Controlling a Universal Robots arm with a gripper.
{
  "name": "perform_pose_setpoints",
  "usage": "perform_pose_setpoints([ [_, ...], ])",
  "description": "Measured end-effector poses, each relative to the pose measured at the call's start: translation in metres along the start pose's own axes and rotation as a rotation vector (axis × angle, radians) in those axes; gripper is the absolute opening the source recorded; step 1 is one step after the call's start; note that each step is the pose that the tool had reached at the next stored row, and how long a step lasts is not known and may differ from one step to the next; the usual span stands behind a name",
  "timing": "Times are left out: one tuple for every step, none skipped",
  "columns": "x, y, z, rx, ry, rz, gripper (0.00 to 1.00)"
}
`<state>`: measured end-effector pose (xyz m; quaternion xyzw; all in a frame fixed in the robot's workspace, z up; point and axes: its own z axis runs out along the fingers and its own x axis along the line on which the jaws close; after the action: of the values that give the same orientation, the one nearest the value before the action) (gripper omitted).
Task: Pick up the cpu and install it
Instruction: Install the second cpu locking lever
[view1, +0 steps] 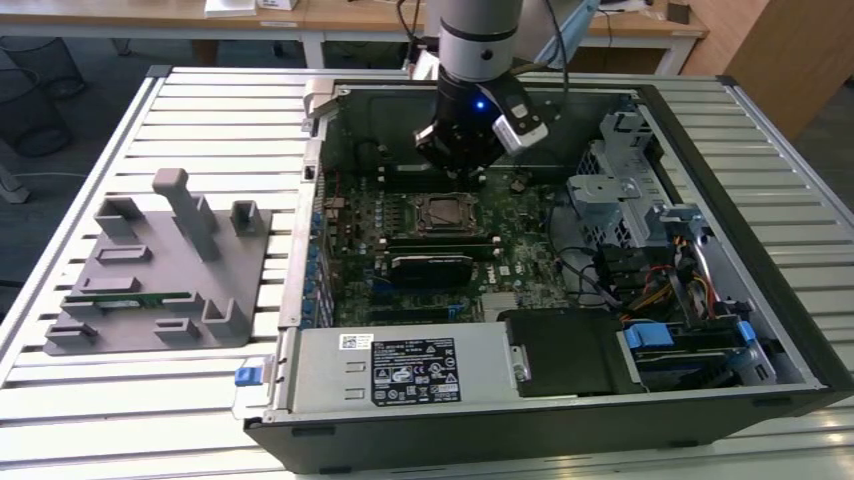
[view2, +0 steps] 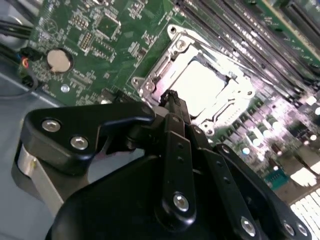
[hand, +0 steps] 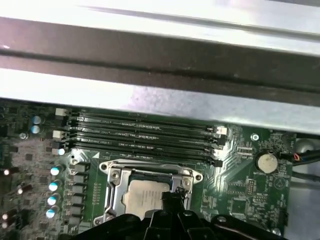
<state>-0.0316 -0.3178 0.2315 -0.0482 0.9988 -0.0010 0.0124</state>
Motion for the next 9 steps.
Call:
perform_pose_setpoints([
  [0.0000,-0.0001,0.0000,-0.0003,0.0000,0.000,0.11],
  [0.0000,-0.0004,-0.0001,-0.0002,0.0000,0.000,0.11],
  [0.0000,-0.0008,-0.0001,-0.0001,0.0002,0.000,0.11],
  [0.0001,-0.0018,0.0001,0.0000,0.0003,0.000,0.11],
  [0.0003,-0.0030,0.0003,0.0000,0.0003,0.000,0.11],
  [0.0004,-0.0046,0.0005,0.0001,0.0003,0.000,0.11],
  [0.0006,-0.0060,0.0009,0.0000,0.0003,0.000,0.11],
  [0.0007,-0.0072,0.0014,-0.0001,0.0002,0.000,0.11],
  [0.0009,-0.0090,0.0020,-0.0002,0.0001,0.000,0.11],
])
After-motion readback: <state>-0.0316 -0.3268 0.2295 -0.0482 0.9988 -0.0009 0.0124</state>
